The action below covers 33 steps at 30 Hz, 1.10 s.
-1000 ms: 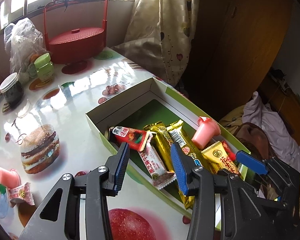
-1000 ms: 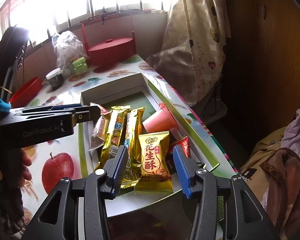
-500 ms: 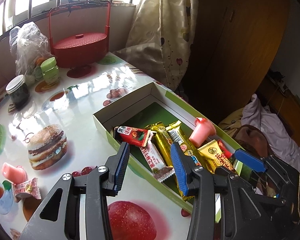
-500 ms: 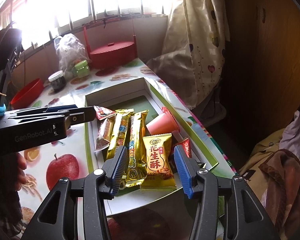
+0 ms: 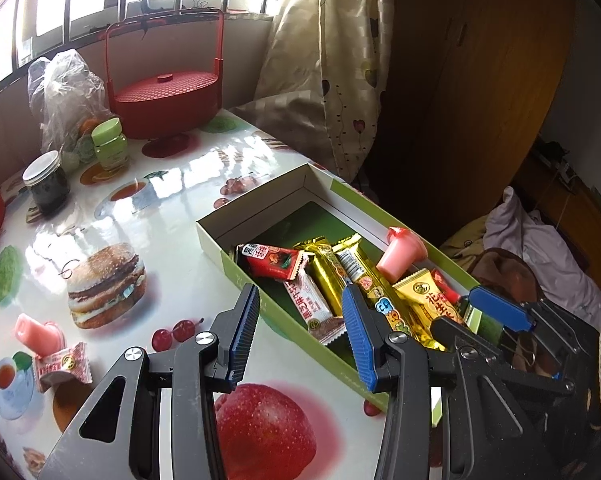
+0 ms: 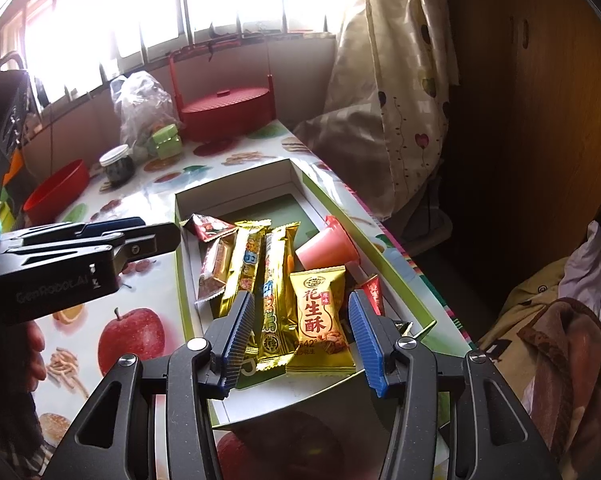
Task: Organize snacks
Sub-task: 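Move both open tools back toward the remaining snacks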
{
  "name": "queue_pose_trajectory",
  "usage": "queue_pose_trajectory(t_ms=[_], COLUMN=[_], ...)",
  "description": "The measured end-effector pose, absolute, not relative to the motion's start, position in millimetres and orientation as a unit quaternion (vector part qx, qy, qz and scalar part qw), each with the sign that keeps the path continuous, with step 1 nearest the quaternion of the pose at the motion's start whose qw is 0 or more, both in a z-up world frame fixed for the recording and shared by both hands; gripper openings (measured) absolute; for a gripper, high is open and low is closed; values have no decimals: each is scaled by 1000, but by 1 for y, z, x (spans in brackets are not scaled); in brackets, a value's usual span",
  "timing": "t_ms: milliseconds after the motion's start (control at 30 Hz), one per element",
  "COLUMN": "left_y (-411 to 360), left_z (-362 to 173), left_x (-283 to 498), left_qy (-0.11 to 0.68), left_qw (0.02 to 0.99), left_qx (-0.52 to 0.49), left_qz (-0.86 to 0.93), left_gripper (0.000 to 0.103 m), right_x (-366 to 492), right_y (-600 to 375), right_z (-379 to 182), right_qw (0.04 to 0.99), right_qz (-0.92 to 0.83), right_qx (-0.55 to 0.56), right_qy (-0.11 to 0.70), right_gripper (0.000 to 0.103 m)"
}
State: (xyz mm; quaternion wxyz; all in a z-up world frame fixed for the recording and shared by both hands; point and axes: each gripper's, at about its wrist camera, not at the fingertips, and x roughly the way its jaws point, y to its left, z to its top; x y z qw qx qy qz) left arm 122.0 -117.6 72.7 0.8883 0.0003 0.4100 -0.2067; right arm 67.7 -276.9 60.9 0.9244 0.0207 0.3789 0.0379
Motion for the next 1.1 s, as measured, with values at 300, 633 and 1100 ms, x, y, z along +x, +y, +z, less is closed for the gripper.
queue_pose_trajectory(t_ms=[300, 633, 1100], left_y=[-107, -83, -42], left_z=[75, 76, 75], left_x=[107, 96, 88], left_qy=[403, 401, 398], left_qw=[892, 897, 905], left_qx=[-1, -6, -23], left_qz=[-204, -187, -151], left_gripper=[44, 44, 44], right_x=[64, 66, 76], right_y=[-272, -248, -206], right_z=[64, 68, 69], right_qw=[926, 928, 925], right_qz=[41, 65, 108], right_qx=[19, 10, -8], right_qy=[375, 368, 363], right_gripper=[49, 49, 49])
